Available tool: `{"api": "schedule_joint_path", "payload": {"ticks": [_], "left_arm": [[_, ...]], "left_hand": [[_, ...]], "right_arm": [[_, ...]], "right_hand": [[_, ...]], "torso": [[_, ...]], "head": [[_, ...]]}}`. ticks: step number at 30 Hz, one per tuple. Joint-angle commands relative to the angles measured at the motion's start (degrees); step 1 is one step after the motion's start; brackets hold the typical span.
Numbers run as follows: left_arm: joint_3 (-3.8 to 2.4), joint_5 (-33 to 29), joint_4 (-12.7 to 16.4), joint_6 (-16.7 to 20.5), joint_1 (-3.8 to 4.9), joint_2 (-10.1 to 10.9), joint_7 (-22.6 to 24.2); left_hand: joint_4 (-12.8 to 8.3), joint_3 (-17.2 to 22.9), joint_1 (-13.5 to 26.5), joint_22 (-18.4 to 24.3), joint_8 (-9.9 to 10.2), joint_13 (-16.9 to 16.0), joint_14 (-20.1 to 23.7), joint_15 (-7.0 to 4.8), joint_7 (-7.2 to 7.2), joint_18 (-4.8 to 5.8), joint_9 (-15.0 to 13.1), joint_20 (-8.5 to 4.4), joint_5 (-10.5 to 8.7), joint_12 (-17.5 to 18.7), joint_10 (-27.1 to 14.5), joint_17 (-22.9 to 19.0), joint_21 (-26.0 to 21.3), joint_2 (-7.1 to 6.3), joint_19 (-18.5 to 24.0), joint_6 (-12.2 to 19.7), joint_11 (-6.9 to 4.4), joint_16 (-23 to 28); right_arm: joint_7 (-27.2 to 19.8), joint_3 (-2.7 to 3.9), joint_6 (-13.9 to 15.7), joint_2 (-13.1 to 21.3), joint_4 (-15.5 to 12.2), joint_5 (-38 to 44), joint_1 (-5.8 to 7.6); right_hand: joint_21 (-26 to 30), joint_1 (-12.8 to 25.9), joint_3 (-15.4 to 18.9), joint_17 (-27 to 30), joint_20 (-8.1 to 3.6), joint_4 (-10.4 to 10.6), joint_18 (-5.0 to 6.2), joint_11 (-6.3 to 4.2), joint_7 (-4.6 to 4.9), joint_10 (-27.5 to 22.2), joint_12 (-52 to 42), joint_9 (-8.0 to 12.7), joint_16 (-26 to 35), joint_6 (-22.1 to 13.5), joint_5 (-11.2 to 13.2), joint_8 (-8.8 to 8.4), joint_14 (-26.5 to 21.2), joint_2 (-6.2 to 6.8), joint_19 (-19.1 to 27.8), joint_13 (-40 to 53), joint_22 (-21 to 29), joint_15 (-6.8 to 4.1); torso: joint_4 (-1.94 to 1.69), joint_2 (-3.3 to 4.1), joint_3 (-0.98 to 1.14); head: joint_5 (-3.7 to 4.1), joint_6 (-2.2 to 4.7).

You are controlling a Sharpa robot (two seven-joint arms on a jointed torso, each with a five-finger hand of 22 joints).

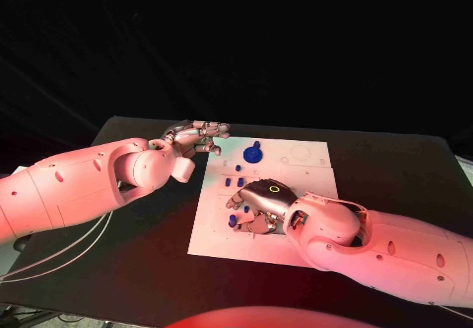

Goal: Assemble the parts on the task board

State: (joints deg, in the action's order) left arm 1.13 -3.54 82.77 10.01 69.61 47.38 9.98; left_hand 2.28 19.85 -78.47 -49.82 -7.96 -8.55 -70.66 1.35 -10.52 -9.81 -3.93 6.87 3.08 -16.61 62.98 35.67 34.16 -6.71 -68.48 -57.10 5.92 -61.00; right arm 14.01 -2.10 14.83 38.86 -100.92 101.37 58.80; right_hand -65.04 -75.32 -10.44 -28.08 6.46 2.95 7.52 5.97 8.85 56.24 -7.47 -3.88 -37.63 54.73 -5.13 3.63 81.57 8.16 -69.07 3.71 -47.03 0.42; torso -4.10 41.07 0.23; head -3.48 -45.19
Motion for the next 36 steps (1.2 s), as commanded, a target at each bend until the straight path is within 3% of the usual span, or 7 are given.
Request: {"api": "schedule_joint_path", "payload": {"ticks": [1, 8, 13, 18, 25, 29, 36], "left_arm": [[-0.02, -0.1, 0.0, -1.3, 0.01, -0.1, 0.0], [0.07, -0.1, 0.0, -1.3, 0.00, 0.0, -0.1], [0.12, -0.1, 0.1, -1.2, 0.00, 0.1, -0.1], [0.14, -0.1, 0.5, -0.9, -0.01, 0.3, 0.1], [0.14, -0.1, 0.7, -0.8, -0.01, 0.2, 0.3], [0.14, -0.1, 0.8, -0.7, -0.01, 0.2, 0.4], [0.14, -0.1, 0.8, -0.6, -0.02, 0.2, 0.4]], "left_hand": [[-0.1, -0.3, -0.4, 0.1, -0.2, -0.1, 0.3, -0.12, 0.00, -0.68, 0.0, 0.13, 0.26, -0.2, -0.5, -0.1, -0.4, 0.07, -0.1, 0.5, 0.08, 0.0], [-0.1, -0.3, -0.4, 0.1, -0.2, -0.1, 0.3, -0.12, 0.00, -0.68, 0.0, 0.13, 0.26, -0.2, -0.5, -0.1, -0.4, 0.07, -0.1, 0.5, 0.08, 0.0], [-0.1, -0.3, -0.4, 0.1, -0.2, -0.1, 0.3, -0.12, 0.00, -0.68, 0.0, 0.13, 0.26, -0.2, -0.5, -0.1, -0.4, 0.07, -0.1, 0.5, 0.08, 0.0], [-0.1, -0.3, -0.4, 0.1, -0.2, -0.1, 0.3, -0.12, 0.00, -0.68, 0.0, 0.13, 0.26, -0.2, -0.5, -0.1, -0.4, 0.07, -0.1, 0.5, 0.08, 0.0], [-0.1, -0.3, -0.4, 0.1, -0.2, -0.1, 0.3, -0.10, -0.01, -0.67, 0.0, 0.14, 0.26, -0.3, -0.6, 0.0, -0.4, 0.08, -0.1, 0.6, 0.10, 0.0], [-0.1, -0.3, -0.4, 0.1, -0.2, -0.1, 0.3, -0.10, -0.01, -0.67, 0.0, 0.14, 0.26, -0.3, -0.6, 0.0, -0.4, 0.08, -0.1, 0.6, 0.10, 0.0], [0.1, -0.4, -0.2, 0.1, -0.3, -0.1, 0.3, -0.08, -0.03, -0.66, 0.0, 0.16, 0.25, -0.4, -0.6, -0.1, -0.4, 0.14, -0.2, 0.6, 0.13, 0.0]], "right_arm": [[-2.1, 0.25, 3.7, 1.8, -1.8, -1.5, 0.11], [-2.3, 0.75, 1.8, 9.9, -6.7, -9.7, 3.37], [-1.1, 0.80, 4.5, 18.3, -10.0, -22.3, 6.46], [3.1, 0.46, 3.6, 24.3, -11.5, -22.2, 7.33], [11.2, -0.22, 0.0, 27.6, -12.2, -17.1, 6.48], [15.0, -0.39, -0.2, 28.1, -12.6, -16.6, 5.31], [18.1, -0.52, -1.2, 27.8, -12.6, -16.1, 4.39]], "right_hand": [[0.9, -1.0, 2.3, 0.2, 0.12, 0.8, 1.18, 0.05, -0.26, -0.9, -0.6, 0.0, 0.5, -0.6, -1.0, 0.04, -0.4, -0.13, 0.8, 0.1, 1.2, 0.38], [2.8, -2.8, 8.2, 0.7, 0.33, 3.7, 1.57, 0.16, -0.84, -1.7, -2.3, 0.0, 1.0, -1.0, -2.6, 0.01, -1.0, -0.67, 1.9, 0.1, 3.8, 0.55], [0.6, -4.0, 7.9, 0.7, 0.00, 4.0, 0.87, -0.23, 0.98, 4.7, -5.9, -0.7, 0.7, 3.0, -2.6, 1.65, 0.1, -3.66, -0.4, 0.9, 0.2, 0.13], [-6.2, -3.9, 7.8, -0.2, -1.74, 5.1, -0.87, -2.97, -1.11, 15.5, -10.8, -0.8, -1.4, 5.4, -5.8, 2.42, 2.4, -5.09, -5.9, 3.7, -9.6, -1.96], [-13.9, -1.7, 10.8, -27.9, -3.61, 8.8, -3.07, -5.18, -3.30, 20.5, -20.8, -1.3, -26.0, 8.7, -5.4, 3.88, 5.4, -3.90, -10.9, 14.9, -21.5, -3.85], [-15.5, 0.0, 14.4, -40.5, -3.46, 11.9, -3.54, -5.09, -3.34, 20.9, -38.6, -1.7, -36.5, 7.7, -8.0, 3.97, 5.9, -3.41, -11.4, 36.0, -24.0, -3.88], [-16.4, 3.6, 18.8, -47.8, -3.15, 13.6, -3.63, -4.74, -2.92, 21.6, -53.3, -2.3, -42.2, 6.3, -10.3, 4.83, 6.1, -4.74, -11.6, 54.0, -25.2, -3.28]], "torso": [[0.02, -0.09, -0.01], [0.11, -0.16, -0.10], [0.36, -0.31, -0.27], [1.19, -0.39, -0.33], [1.68, -0.49, -0.30], [1.67, -0.45, -0.32], [1.60, -0.50, -0.35]], "head": [[0.29, 0.17], [1.29, 0.91], [3.74, 1.55], [4.63, 2.10], [5.59, 2.33], [5.73, 2.21], [5.92, 2.18]]}}
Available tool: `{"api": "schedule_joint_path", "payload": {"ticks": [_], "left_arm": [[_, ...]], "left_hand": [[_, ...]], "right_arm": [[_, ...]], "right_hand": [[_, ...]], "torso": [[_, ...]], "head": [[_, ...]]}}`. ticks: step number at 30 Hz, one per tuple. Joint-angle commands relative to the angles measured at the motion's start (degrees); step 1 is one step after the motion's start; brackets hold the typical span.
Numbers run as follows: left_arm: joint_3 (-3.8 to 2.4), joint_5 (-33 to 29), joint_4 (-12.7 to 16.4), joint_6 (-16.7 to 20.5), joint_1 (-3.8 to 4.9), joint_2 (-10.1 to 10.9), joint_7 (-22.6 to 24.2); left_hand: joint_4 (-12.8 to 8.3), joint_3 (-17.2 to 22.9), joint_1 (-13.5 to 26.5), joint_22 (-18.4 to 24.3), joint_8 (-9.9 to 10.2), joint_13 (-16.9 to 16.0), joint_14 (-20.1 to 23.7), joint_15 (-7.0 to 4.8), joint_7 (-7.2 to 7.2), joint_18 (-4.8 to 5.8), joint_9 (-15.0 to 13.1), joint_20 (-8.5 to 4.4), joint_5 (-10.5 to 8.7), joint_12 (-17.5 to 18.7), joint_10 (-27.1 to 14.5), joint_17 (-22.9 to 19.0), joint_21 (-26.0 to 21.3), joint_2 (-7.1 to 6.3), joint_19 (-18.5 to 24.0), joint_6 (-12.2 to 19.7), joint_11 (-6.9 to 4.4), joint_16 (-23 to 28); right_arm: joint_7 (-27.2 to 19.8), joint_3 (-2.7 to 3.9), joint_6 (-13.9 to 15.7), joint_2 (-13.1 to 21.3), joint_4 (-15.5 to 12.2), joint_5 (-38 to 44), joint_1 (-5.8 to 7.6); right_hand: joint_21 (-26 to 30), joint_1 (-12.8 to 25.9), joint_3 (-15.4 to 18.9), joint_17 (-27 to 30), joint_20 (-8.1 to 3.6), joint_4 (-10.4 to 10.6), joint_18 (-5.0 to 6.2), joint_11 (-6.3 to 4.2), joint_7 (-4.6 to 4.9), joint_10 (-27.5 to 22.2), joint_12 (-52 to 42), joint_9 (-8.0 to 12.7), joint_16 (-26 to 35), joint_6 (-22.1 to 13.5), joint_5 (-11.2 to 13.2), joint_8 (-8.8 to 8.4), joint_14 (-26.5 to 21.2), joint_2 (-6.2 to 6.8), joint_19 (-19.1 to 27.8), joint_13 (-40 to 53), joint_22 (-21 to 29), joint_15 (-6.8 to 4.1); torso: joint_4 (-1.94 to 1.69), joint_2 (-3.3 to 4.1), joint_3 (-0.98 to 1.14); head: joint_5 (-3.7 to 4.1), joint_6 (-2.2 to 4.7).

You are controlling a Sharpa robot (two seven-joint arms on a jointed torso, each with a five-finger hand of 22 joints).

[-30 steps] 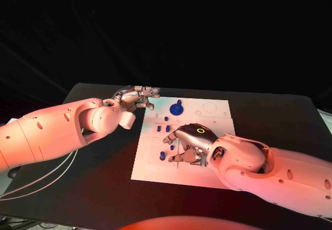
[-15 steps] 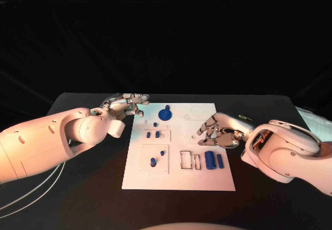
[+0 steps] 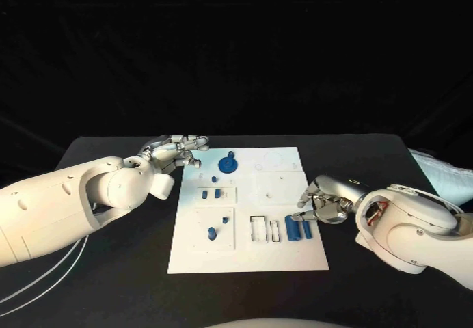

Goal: Assemble the parts on the task board

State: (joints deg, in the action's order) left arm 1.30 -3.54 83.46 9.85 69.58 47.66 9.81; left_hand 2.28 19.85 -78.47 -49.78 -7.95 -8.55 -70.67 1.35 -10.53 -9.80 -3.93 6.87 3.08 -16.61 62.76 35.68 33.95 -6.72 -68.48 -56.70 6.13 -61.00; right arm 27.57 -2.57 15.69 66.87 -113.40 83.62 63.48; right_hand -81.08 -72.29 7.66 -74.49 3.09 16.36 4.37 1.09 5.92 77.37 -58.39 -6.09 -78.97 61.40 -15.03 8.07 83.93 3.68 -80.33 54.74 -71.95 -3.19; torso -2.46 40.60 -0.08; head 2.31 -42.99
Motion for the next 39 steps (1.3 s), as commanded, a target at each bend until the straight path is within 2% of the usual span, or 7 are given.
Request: {"api": "schedule_joint_path", "payload": {"ticks": [1, 5, 12, 26, 32, 36, 39], "left_arm": [[-0.03, -0.1, 0.1, -0.5, 0.01, 0.0, 0.6], [-0.03, -0.1, 0.1, -0.5, 0.01, 0.0, 0.6], [-0.03, -0.1, 0.1, -0.5, -0.02, 0.0, 0.6], [-0.02, -0.1, 0.1, -0.8, -0.05, 0.1, 0.4], [-0.02, -0.1, 0.1, -0.9, -0.05, 0.1, 0.2], [0.07, -0.1, -0.1, -0.9, -0.07, 0.1, 0.1], [0.13, -0.1, -0.1, -1.1, -0.08, 0.0, 0.0]], "left_hand": [[0.1, -0.4, -0.2, 0.1, -0.3, -0.1, 0.3, -0.08, -0.02, -0.67, 0.0, 0.16, 0.25, -0.4, -0.4, -0.1, -0.2, 0.14, -0.2, 0.2, -0.09, 0.0], [0.1, -0.4, -0.2, 0.1, -0.3, -0.1, 0.3, -0.07, -0.03, -0.66, 0.0, 0.17, 0.25, -0.4, -0.4, -0.1, -0.2, 0.14, -0.2, 0.2, -0.08, 0.0], [0.1, -0.4, -0.2, 0.1, -0.3, -0.1, 0.3, -0.07, -0.03, -0.66, 0.0, 0.17, 0.25, -0.4, -0.4, -0.1, -0.2, 0.14, -0.2, 0.2, -0.08, 0.0], [0.1, -0.4, -0.2, 0.1, -0.3, -0.1, 0.3, -0.07, -0.03, -0.66, 0.0, 0.17, 0.25, -0.4, -0.4, -0.1, -0.2, 0.14, -0.2, 0.2, -0.08, 0.0], [0.1, -0.4, -0.2, 0.1, -0.3, -0.1, 0.3, -0.07, -0.03, -0.66, 0.0, 0.17, 0.25, -0.4, -0.4, -0.1, -0.2, 0.14, -0.2, 0.2, -0.08, 0.0], [0.1, -0.4, -0.2, 0.1, -0.3, -0.1, 0.3, -0.07, -0.03, -0.66, 0.0, 0.17, 0.25, -0.4, -0.4, -0.1, -0.2, 0.14, -0.2, 0.2, -0.08, 0.0], [0.1, -0.4, -0.2, 0.1, -0.3, -0.1, 0.3, -0.07, -0.03, -0.66, 0.0, 0.17, 0.25, -0.4, -0.4, -0.1, -0.2, 0.14, -0.2, 0.2, -0.08, 0.0]], "right_arm": [[4.8, -0.06, -2.3, -0.3, 0.0, 1.7, -0.45], [5.3, -0.10, -2.9, -0.9, 0.3, 2.0, -1.16], [5.6, -0.12, -3.3, -2.3, 0.9, 3.1, -2.16], [5.8, -0.12, -4.4, -5.1, 3.0, 5.1, -3.75], [5.9, -0.12, -5.5, -6.3, 4.1, 6.6, -4.59], [6.0, -0.12, -5.3, -6.7, 4.4, 7.8, -4.90], [6.1, -0.12, -4.0, -6.8, 4.6, 8.3, -5.00]], "right_hand": [[-0.5, 0.9, 1.2, -2.0, 0.28, 0.1, -0.51, 0.17, 0.05, 0.6, -3.6, -0.3, -1.3, -0.5, -0.7, 0.58, 3.7, -0.53, -0.4, 4.6, -0.4, 0.36], [-0.6, 1.4, 2.1, -2.9, 0.36, 0.3, -0.53, 0.22, 0.07, 0.7, -5.5, -0.5, -1.9, -0.7, -0.7, 1.02, 3.8, -0.95, -0.4, 7.2, -0.7, 0.44], [-0.7, 1.9, 2.6, -3.1, 0.40, 0.3, -0.55, 0.23, 0.06, 0.6, -6.1, -0.7, -2.1, -0.8, -0.8, 1.36, 3.7, -1.33, -0.4, 8.3, -0.8, 0.46], [-0.8, 1.6, 2.8, -3.2, 0.41, 0.2, -0.54, 0.17, -0.02, 0.5, -6.4, -1.0, -2.1, -0.6, -1.2, 1.80, 3.7, -1.95, -0.3, 9.1, -0.8, 0.43], [-0.8, 0.6, 3.0, -3.3, 0.38, 0.0, -0.54, 0.12, -0.09, 0.5, -6.6, -1.1, -2.2, -0.5, -1.2, 2.12, 3.7, -2.13, -0.3, 9.7, -0.9, 0.40], [-0.9, -0.5, 3.0, -3.6, 0.33, -0.1, -0.54, 0.00, -0.21, 0.9, -7.6, -1.4, -2.3, -0.3, -1.4, 2.51, 3.7, -2.65, -0.3, 11.0, -0.9, 0.32], [-1.1, -1.5, 2.8, -4.6, 0.24, -0.2, -0.61, -0.14, -0.35, 1.7, -9.1, -1.6, -3.0, 0.0, -2.6, 2.90, 3.9, -3.53, -0.5, 12.8, -1.3, 0.21]], "torso": [[-0.03, -0.02, -0.06], [0.05, 0.05, -0.05], [-0.17, -0.01, -0.07], [-0.24, 0.04, -0.16], [-0.34, -0.01, -0.20], [-0.38, -0.07, -0.21], [-0.35, -0.09, -0.27]], "head": [[0.05, -0.04], [-0.11, -0.12], [-0.17, -0.27], [-0.35, -0.63], [-0.44, -0.48], [-0.53, -0.27], [-0.53, -0.31]]}}
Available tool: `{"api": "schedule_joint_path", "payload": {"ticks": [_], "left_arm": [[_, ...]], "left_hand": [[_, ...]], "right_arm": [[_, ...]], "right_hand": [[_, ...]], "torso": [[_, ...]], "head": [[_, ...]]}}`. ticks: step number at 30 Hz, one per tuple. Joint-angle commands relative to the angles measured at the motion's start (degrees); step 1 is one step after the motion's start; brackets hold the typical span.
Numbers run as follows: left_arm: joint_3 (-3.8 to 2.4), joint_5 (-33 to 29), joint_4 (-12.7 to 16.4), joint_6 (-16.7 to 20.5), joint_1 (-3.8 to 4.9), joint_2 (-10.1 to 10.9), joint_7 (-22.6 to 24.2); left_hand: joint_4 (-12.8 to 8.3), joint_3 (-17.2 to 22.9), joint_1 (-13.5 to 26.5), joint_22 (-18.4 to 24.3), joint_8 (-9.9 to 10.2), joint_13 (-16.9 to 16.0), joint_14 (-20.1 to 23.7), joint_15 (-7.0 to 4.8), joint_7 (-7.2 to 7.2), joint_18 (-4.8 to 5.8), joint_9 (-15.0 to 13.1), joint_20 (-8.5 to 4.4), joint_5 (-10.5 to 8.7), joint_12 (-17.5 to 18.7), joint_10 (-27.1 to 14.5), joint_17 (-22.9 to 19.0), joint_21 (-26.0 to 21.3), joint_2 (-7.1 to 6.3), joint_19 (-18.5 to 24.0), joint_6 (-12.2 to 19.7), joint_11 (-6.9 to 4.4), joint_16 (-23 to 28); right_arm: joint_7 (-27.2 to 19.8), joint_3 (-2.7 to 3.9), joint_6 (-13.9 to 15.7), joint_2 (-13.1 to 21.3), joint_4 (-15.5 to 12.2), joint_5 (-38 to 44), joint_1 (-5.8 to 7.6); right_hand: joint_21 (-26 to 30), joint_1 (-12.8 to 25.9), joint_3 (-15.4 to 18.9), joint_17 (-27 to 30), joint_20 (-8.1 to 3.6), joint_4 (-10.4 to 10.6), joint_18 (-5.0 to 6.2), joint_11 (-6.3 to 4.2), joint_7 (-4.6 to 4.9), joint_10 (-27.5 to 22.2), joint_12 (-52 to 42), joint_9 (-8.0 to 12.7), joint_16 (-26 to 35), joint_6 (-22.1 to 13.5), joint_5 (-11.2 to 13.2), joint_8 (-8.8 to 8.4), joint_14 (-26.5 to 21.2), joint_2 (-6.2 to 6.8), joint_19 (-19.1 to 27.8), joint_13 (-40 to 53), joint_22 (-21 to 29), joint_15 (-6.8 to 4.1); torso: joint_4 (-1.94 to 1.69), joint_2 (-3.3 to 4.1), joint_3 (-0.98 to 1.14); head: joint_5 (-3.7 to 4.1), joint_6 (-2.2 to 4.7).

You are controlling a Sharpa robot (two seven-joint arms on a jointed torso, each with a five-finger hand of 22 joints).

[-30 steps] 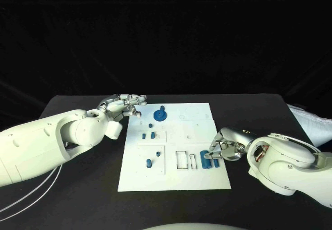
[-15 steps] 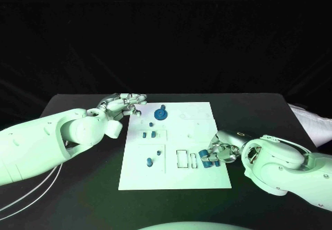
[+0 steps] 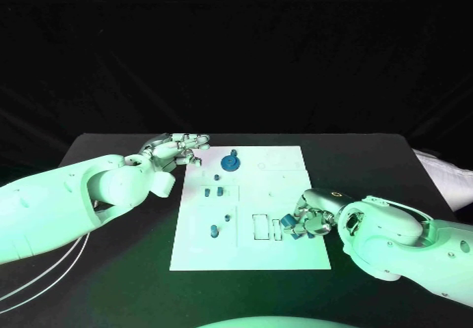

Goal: Assemble the parts on the task board

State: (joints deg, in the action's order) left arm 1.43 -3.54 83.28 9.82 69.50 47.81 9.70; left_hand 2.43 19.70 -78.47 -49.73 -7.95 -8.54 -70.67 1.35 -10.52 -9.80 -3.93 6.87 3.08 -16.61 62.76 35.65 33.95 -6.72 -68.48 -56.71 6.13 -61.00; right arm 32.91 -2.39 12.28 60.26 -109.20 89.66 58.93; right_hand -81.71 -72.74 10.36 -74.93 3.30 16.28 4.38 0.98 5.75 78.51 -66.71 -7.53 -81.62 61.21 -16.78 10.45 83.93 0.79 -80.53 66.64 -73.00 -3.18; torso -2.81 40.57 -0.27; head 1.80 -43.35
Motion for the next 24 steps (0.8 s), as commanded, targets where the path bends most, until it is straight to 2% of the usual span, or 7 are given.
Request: {"api": "schedule_joint_path", "payload": {"ticks": [1, 8, 11, 15, 17, 19, 24], "left_arm": [[0.01, -0.1, 0.0, -1.2, 0.00, -0.1, 0.0], [0.05, 0.1, 0.0, -1.7, -0.11, -0.1, -0.1], [0.06, 0.1, 0.0, -1.7, -0.20, -0.1, -0.1], [0.06, 0.1, 0.0, -1.8, -0.27, -0.2, -0.2], [0.06, 0.1, -0.1, -1.8, -0.31, -0.2, -0.2], [0.06, 0.1, -0.1, -1.9, -0.35, -0.3, -0.2], [0.06, 0.1, -0.1, -2.0, -0.47, -0.3, -0.2]], "left_hand": [[0.0, -0.3, -0.2, 0.1, -0.3, -0.1, 0.3, -0.07, -0.04, -0.67, 0.0, 0.17, 0.25, -0.4, -0.4, 0.0, -0.3, 0.14, -0.2, 0.3, -0.08, 0.0], [0.0, -0.4, -0.2, 0.1, -0.3, -0.1, 0.2, -0.06, -0.01, -0.66, 0.0, 0.18, 0.26, -0.5, -0.5, 0.2, -0.3, 0.12, -0.2, 0.3, -0.09, -0.2], [0.0, -0.4, -0.2, 0.1, -0.3, -0.1, 0.2, -0.06, -0.01, -0.66, 0.0, 0.18, 0.26, -0.5, -0.5, 0.2, -0.3, 0.12, -0.2, 0.3, -0.09, -0.2], [0.0, -0.4, -0.2, 0.1, -0.4, -0.1, 0.2, -0.06, -0.01, -0.67, 0.0, 0.18, 0.26, -0.5, -0.5, 0.0, -0.3, 0.11, -0.2, 0.3, -0.09, -0.1], [0.0, -0.4, -0.2, 0.1, -0.4, -0.1, 0.2, -0.06, -0.01, -0.67, 0.0, 0.18, 0.26, -0.5, -0.5, 0.0, -0.3, 0.11, -0.2, 0.3, -0.09, -0.1], [0.0, -0.4, -0.2, 0.1, -0.4, -0.1, 0.2, -0.06, -0.01, -0.67, 0.0, 0.18, 0.26, -0.5, -0.5, 0.0, -0.3, 0.11, -0.2, 0.3, -0.09, -0.1], [0.0, -0.4, -0.2, 0.1, -0.4, -0.1, 0.2, -0.06, -0.01, -0.67, 0.0, 0.18, 0.26, -0.5, -0.5, 0.0, -0.3, 0.11, -0.2, 0.3, -0.09, -0.1]], "right_arm": [[0.8, -0.30, -0.1, -0.2, 0.4, 2.3, -0.47], [0.0, -0.29, 6.6, 0.2, -0.6, 2.0, -0.53], [-0.7, -0.25, 10.1, 0.8, -1.6, 0.9, -0.45], [-1.6, -0.16, 13.2, 1.5, -2.9, -1.6, -0.03], [-1.8, -0.12, 13.7, 1.7, -3.4, -3.0, 0.28], [-2.0, -0.10, 12.9, 1.6, -3.6, -4.7, 0.49], [-2.0, -0.07, 9.5, 0.2, -3.3, -7.6, 0.72]], "right_hand": [[-0.5, -1.4, 0.0, -4.3, 0.00, -0.2, -0.64, -0.07, -0.23, 0.7, -1.0, -0.3, -0.5, 0.4, -1.1, 0.63, 3.9, -1.03, -0.3, 1.2, -0.3, 0.16], [-1.6, -4.8, -1.6, -6.1, -0.41, -1.4, -1.08, -0.80, -1.08, 2.3, -3.9, -1.1, -1.8, 2.4, -1.6, 1.99, 4.3, -3.46, -1.5, 4.4, -2.4, -0.39], [-1.7, -4.4, -1.4, -6.2, -0.60, -0.7, -1.11, -0.94, -1.22, 2.4, -3.9, -1.4, -1.9, 2.6, -2.6, 2.18, 4.3, -3.62, -1.6, 4.7, -2.6, -0.53], [-1.7, -3.0, -0.8, -6.0, -0.73, 0.3, -1.10, -0.99, -1.27, 2.4, -3.5, -1.8, -1.7, 2.7, -4.3, 2.22, 4.2, -3.69, -1.6, 4.7, -2.5, -0.60], [-1.7, -2.1, -0.3, -5.9, -0.76, 0.3, -1.07, -0.99, -1.28, 2.4, -3.3, -2.0, -1.6, 2.7, -5.8, 2.18, 4.2, -3.76, -1.5, 4.7, -2.4, -0.61], [-1.6, -1.3, 0.7, -5.6, -0.77, 0.3, -1.04, -0.98, -1.26, 2.3, -3.0, -2.1, -1.4, 2.5, -7.8, 2.09, 4.1, -2.94, -1.4, 4.7, -2.3, -0.60], [-1.4, -0.3, 1.5, -5.3, -0.75, 0.4, -0.97, -0.97, -1.26, 2.1, -2.3, -2.4, -1.1, 2.5, -8.4, 2.07, 4.0, -2.56, -1.2, 4.4, -2.0, -0.59]], "torso": [[-0.02, -0.04, -0.10], [0.03, -0.01, 0.04], [-0.03, -0.06, -0.08], [-0.10, -0.12, -0.10], [-0.13, -0.13, -0.09], [-0.18, -0.15, -0.09], [-0.32, -0.02, -0.13]], "head": [[0.01, 0.00], [0.02, 0.02], [0.16, 0.09], [0.18, 0.13], [0.18, 0.25], [0.21, 0.20], [0.08, 0.24]]}}
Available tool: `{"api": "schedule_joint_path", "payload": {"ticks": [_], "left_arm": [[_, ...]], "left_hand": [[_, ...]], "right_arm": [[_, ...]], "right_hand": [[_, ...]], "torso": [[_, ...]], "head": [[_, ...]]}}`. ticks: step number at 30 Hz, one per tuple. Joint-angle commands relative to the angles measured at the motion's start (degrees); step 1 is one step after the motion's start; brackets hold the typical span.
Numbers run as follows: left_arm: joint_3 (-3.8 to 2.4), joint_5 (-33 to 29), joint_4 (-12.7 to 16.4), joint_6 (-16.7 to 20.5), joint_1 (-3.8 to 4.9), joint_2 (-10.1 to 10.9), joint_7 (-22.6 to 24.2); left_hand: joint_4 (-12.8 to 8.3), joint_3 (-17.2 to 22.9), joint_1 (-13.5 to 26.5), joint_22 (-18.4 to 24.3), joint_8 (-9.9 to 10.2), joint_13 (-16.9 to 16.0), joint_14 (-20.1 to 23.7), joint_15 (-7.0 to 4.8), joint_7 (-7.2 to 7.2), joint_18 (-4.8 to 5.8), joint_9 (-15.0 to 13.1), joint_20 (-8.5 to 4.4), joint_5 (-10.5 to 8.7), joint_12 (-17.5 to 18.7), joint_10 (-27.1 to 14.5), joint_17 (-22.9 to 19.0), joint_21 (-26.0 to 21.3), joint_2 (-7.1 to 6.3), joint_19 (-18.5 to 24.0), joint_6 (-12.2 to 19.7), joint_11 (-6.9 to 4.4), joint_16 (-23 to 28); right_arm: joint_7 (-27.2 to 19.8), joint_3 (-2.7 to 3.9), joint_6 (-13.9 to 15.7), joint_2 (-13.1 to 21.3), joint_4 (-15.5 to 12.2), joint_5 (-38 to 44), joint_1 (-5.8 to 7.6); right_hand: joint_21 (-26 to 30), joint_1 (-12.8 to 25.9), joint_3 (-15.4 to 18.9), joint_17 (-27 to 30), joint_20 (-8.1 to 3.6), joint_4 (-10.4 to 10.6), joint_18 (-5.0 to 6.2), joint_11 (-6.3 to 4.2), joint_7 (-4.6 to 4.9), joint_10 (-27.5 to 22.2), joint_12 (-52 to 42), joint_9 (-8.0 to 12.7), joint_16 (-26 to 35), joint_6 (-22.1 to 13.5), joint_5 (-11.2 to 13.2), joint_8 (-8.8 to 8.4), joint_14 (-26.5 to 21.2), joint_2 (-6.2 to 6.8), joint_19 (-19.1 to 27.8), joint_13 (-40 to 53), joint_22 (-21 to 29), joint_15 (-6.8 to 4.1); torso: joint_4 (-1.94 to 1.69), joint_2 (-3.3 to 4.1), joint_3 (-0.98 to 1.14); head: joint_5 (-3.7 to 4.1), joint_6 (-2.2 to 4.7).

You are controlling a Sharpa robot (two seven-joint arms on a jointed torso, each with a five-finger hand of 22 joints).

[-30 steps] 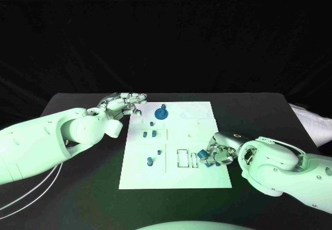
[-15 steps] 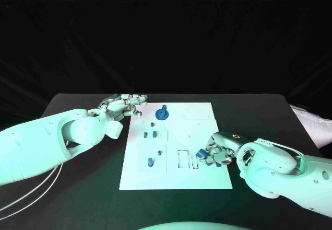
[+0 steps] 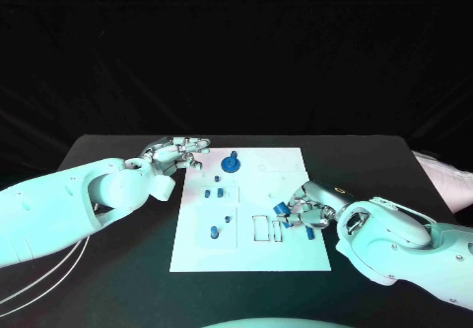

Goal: Assemble the parts on the task board

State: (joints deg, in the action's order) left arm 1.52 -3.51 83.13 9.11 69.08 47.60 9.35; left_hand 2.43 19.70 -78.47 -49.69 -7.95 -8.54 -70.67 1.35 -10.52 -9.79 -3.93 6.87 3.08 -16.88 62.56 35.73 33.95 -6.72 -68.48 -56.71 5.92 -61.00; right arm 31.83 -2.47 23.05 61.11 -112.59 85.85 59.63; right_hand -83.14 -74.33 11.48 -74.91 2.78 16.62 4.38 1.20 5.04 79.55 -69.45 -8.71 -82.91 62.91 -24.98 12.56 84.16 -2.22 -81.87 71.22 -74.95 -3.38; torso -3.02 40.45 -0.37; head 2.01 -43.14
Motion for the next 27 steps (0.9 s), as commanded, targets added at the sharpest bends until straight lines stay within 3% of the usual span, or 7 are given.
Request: {"api": "schedule_joint_path", "payload": {"ticks": [1, 6, 19, 23, 27], "left_arm": [[-0.03, 0.1, 0.1, -1.3, -0.07, -0.1, 0.2], [-0.03, 0.1, 0.1, -1.3, -0.12, -0.1, 0.2], [-0.03, 0.1, 0.3, -1.5, -0.14, 0.1, 0.1], [-0.03, 0.1, 0.3, -1.6, -0.14, 0.1, 0.0], [-0.03, 0.1, 0.3, -1.8, -0.14, 0.1, 0.0]], "left_hand": [[0.0, -0.4, -0.2, 0.1, -0.4, -0.1, 0.2, -0.06, -0.01, -0.67, 0.0, 0.18, 0.26, -0.2, -0.3, -0.1, -0.3, 0.11, -0.2, 0.3, 0.11, -0.1], [0.0, -0.4, -0.2, 0.1, -0.4, -0.1, 0.2, -0.06, -0.01, -0.67, 0.0, 0.18, 0.26, -0.2, -0.3, -0.1, -0.3, 0.11, -0.2, 0.3, 0.11, -0.1], [0.0, -0.4, -0.3, 0.1, -0.4, -0.1, 0.1, -0.07, -0.01, -0.68, 0.0, 0.18, 0.26, -0.3, -0.4, 0.2, -0.3, 0.12, -0.2, 0.4, 0.11, -0.3], [0.0, -0.4, -0.3, 0.1, -0.4, -0.1, 0.1, -0.07, -0.01, -0.68, 0.0, 0.18, 0.26, -0.3, -0.4, 0.2, -0.3, 0.12, -0.2, 0.4, 0.11, -0.3], [0.0, -0.4, -0.3, 0.1, -0.4, -0.1, 0.1, -0.07, -0.02, -0.68, 0.0, 0.18, 0.26, -0.3, -0.4, 0.3, -0.3, 0.11, -0.3, 0.4, 0.12, -0.4]], "right_arm": [[-0.8, 0.00, -2.0, -0.9, 0.2, -4.1, 0.03], [-0.3, 0.00, -4.5, -2.8, 0.8, -5.1, -0.05], [1.5, -0.01, -9.1, -5.5, 2.2, -3.7, -0.42], [1.7, -0.01, -9.2, -5.8, 2.3, -2.2, -0.48], [1.7, -0.01, -8.8, -6.0, 2.4, -1.1, -0.51]], "right_hand": [[0.0, 1.6, 0.5, -5.3, -0.23, 0.1, -0.97, -1.19, -0.56, 1.0, 0.5, -1.3, 0.2, 0.9, -0.1, -0.01, 3.8, 0.30, 0.1, -0.2, 0.0, -0.40], [0.0, 2.8, 1.1, -5.3, -0.29, 0.1, -0.96, -1.35, -0.79, 1.0, 1.0, -1.7, 0.3, 1.3, 0.8, 0.26, 3.8, -0.56, 0.1, -0.3, 0.0, -0.51], [0.1, 4.5, 2.1, -5.1, -0.72, 0.0, -0.93, -1.98, -1.58, 1.0, 2.2, -3.1, 0.5, 2.9, 2.9, 1.37, 3.8, -2.23, 0.2, -0.6, 0.1, -1.01], [0.2, 5.1, 2.6, -4.9, -0.85, 0.1, -0.90, -2.12, -1.74, 1.1, 2.5, -3.6, 0.8, 3.2, 4.0, 1.63, 3.7, -2.61, 0.3, -0.5, 0.2, -1.15], [0.4, 8.6, 4.8, -4.6, -0.96, -0.3, -0.87, -2.03, -1.89, 1.2, 3.0, -4.2, 1.1, 3.1, 10.8, 1.85, 3.7, -2.88, 0.4, -0.5, 0.5, -1.26]], "torso": [[-0.15, 0.07, -0.01], [-0.14, 0.05, -0.14], [-0.13, 0.10, -0.05], [-0.11, 0.08, -0.04], [-0.12, 0.07, -0.05]], "head": [[-0.12, -0.02], [-0.19, -0.08], [-0.58, -0.51], [-0.61, -0.59], [-0.63, -0.61]]}}
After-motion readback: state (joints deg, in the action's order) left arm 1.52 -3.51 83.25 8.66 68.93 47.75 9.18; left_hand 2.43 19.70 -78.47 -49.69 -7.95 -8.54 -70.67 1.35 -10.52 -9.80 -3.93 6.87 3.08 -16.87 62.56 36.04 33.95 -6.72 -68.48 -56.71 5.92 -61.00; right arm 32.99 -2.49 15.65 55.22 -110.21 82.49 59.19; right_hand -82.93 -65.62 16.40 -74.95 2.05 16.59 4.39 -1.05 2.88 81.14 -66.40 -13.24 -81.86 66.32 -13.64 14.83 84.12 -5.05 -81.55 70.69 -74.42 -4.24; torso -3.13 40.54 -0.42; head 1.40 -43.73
